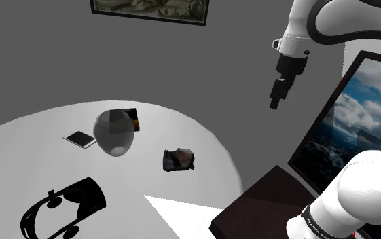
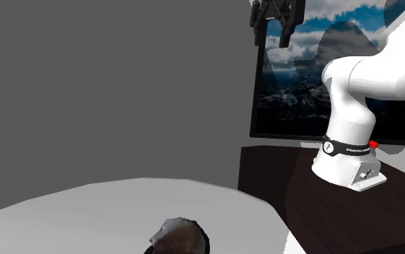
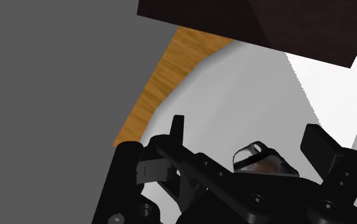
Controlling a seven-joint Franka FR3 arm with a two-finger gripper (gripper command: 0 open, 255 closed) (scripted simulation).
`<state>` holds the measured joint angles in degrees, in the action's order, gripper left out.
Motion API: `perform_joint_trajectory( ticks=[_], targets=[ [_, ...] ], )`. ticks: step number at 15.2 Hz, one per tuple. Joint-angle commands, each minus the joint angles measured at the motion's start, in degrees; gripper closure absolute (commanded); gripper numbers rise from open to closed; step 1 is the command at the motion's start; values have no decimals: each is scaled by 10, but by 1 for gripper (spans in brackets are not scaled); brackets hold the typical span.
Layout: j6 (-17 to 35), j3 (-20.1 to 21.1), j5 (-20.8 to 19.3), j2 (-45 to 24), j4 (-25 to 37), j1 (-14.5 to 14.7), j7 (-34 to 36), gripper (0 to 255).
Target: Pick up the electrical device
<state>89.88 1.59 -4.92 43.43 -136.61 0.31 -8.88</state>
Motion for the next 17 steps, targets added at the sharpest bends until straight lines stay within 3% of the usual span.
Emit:
perform_joint_trajectory(
  ticks=[1, 9, 17],
  targets=[
    [0, 0, 0, 0, 0, 0, 0, 0],
    [126, 68, 38, -97, -34, 12, 109, 0],
    [246, 133, 43, -243, -13, 15, 220, 0]
  ],
)
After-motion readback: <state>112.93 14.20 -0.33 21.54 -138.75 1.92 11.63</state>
